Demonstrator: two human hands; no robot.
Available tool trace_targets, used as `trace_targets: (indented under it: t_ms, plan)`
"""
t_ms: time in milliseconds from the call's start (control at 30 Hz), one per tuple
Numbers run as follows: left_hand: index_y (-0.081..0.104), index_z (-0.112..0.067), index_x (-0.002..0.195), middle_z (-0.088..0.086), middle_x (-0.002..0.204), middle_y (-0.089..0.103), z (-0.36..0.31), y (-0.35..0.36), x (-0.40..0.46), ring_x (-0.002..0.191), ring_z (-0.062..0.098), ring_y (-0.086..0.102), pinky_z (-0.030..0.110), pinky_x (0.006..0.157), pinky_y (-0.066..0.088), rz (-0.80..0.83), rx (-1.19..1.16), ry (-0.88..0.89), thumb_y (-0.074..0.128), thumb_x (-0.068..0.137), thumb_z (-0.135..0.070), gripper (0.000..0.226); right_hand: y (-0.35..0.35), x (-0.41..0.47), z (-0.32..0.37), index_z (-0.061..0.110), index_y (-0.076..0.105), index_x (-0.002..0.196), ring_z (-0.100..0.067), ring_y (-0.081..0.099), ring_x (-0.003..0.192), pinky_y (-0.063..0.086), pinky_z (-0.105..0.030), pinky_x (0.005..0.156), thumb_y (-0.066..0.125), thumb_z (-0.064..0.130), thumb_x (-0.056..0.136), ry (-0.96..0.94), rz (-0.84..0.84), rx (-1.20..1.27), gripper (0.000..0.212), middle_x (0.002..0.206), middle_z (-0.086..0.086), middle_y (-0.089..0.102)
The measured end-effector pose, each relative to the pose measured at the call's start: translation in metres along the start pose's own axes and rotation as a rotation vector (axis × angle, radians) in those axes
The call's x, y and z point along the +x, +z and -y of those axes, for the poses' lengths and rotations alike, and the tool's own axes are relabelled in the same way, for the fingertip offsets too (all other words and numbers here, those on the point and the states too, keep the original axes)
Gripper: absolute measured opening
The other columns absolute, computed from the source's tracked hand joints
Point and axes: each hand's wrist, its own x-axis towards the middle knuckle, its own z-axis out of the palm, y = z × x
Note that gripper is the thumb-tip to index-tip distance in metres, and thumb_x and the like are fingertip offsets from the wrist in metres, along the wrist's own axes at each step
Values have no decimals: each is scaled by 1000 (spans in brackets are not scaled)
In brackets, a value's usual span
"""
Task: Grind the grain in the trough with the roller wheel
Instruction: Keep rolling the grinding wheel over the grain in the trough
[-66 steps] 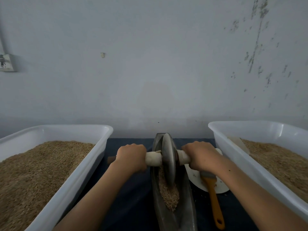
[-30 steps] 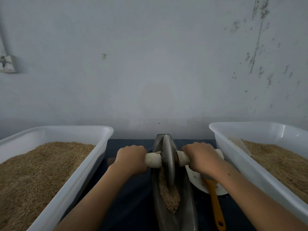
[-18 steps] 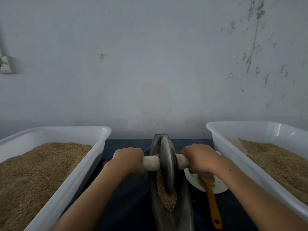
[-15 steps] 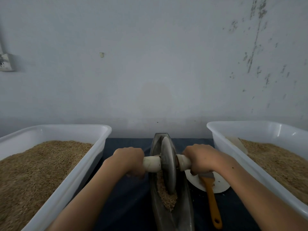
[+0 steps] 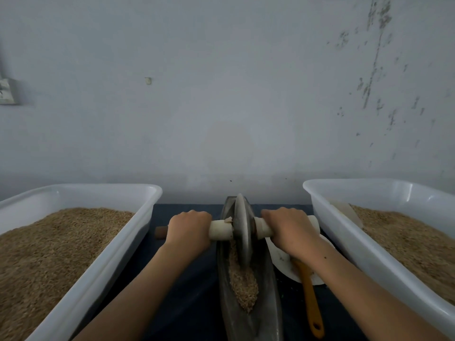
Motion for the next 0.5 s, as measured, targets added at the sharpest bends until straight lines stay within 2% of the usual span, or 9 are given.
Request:
trace_targets:
  t_ms: [167, 233, 300, 367, 433, 500]
  plan:
    - [58, -18, 110, -2, 93, 61, 5, -12, 0, 80, 14, 54, 28, 70, 41, 304, -29, 50, 70, 77, -34, 39, -11, -1, -3, 18, 57, 99, -18, 57, 80, 38, -27, 64, 59, 13, 84, -56, 220, -35, 16, 92, -1, 62]
    - [60, -17, 106, -3, 90, 66, 8, -14, 0, 76, 12, 58, 26, 68, 43, 426, -85, 55, 72, 75, -34, 37, -16, -3, -2, 17, 58, 98, -16, 53, 71, 34, -24, 56, 62, 14, 82, -76, 288, -50, 17, 83, 1, 57]
    - [61, -17, 97, -3, 78, 66, 10, -14, -1, 67, 9, 60, 23, 61, 42, 484, -128, 56, 72, 75, -32, 29, -17, -2, -1, 16, 60, 100, -16, 53, 71, 34, -25, 55, 63, 14, 81, -81, 289, -79, 20, 84, 0, 58]
    - [61, -16, 102, -2, 84, 67, 9, -14, -3, 74, 12, 62, 24, 64, 43, 458, -123, 36, 71, 75, -32, 33, -14, -1, 0, 17, 60, 103, -18, 56, 76, 37, -27, 61, 62, 14, 82, -75, 252, -85, 22, 93, -2, 63]
    - [59, -17, 107, -1, 96, 65, 5, -12, -3, 81, 16, 59, 28, 68, 42, 329, -50, 12, 70, 76, -34, 37, -8, 0, -1, 20, 59, 104, -19, 60, 83, 39, -28, 66, 58, 14, 83, -54, 182, -47, 22, 98, -2, 65]
    - [59, -19, 107, -1, 98, 63, 0, -9, -3, 82, 17, 56, 30, 69, 39, 170, 15, -1, 66, 79, -32, 32, -1, 1, -2, 23, 56, 103, -21, 62, 90, 39, -29, 69, 55, 14, 85, -28, 75, -4, 20, 100, 0, 65]
